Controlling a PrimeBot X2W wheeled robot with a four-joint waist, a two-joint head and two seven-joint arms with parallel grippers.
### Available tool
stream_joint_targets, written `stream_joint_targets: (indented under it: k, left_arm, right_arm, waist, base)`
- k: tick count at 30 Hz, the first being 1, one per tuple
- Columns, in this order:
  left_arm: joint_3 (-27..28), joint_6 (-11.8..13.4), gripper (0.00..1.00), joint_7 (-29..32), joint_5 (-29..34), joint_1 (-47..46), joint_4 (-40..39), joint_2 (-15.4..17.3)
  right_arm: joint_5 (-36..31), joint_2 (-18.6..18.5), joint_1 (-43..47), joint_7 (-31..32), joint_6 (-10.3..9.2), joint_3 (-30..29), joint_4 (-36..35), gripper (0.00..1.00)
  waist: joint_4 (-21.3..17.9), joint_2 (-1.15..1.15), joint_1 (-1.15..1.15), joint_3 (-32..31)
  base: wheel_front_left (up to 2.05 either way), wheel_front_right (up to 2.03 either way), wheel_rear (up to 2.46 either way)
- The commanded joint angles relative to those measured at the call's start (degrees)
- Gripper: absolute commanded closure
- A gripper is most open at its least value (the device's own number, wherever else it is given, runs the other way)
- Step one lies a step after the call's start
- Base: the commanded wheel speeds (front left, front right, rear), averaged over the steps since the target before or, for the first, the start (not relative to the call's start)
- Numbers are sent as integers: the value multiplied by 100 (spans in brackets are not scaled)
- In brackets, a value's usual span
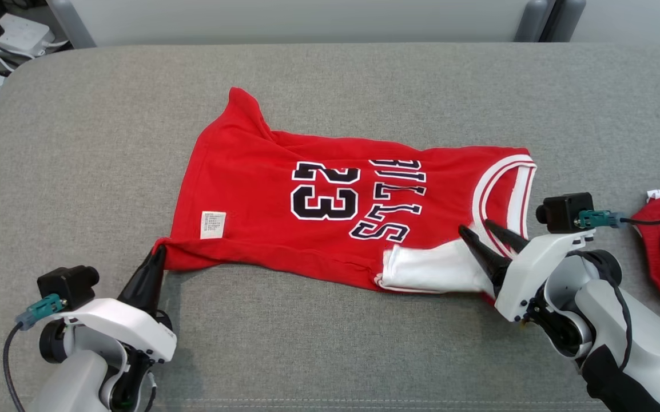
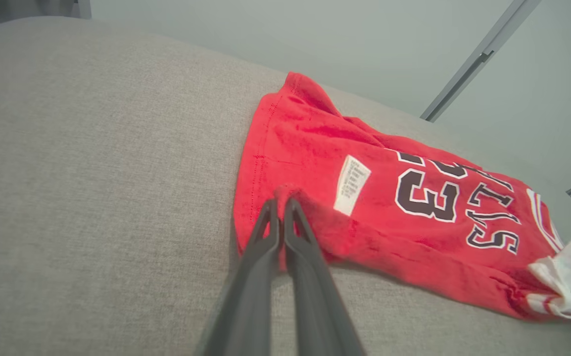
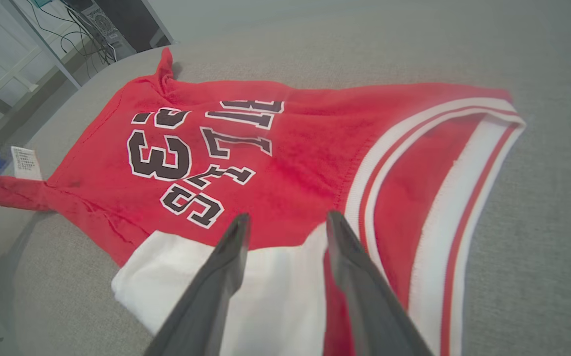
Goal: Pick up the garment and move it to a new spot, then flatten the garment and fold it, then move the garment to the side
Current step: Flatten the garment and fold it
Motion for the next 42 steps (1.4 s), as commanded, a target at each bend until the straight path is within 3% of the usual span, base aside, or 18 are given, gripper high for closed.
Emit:
stream_joint_targets:
  k: [1,15,30,35,38,39,40,42]
  left_arm:
    - [178,-42,100,-34,51,-253,-79,167]
    - [262,-42,100,-34,174,-221,-219,45]
    - [280,-42,100,-34,259,-191,-339,-78]
    - [266,-42,100,-34,240,-168,-355,-92]
    - [232,-42,100,-34,224,-179,-346,-89]
    - [225,-42,100,-34,218,-184,-346,-89]
    - [219,-42,100,-34,216,-189,-347,-89]
    - [209,-42,100,-34,218,-196,-352,-91]
  right_arm:
    - [-63,-12,-91,-163,1,19,15,0]
    - [-48,-351,19,-501,1,273,133,0]
    - [-69,-277,159,-653,1,324,126,2]
    - [-64,-216,220,-601,1,343,206,24]
    - [-82,-181,218,-556,1,355,263,29]
    - [-99,-177,216,-550,1,361,280,43]
    - [-103,-172,213,-578,1,348,282,51]
    - [-132,-188,199,-644,1,311,280,51]
  waist:
    - [16,0,0,49]
    - [10,0,0,220]
    - [28,0,0,364]
    - [28,0,0,374]
    - [31,0,0,392]
    - [33,0,0,394]
    - [34,0,0,395]
    - [34,0,0,387]
  base:
    - [0,0,0]
    - [0,0,0]
    - [0,0,0]
    - [0,0,0]
    - [0,0,0]
    - [0,0,0]
    - [0,0,0]
    - [0,0,0]
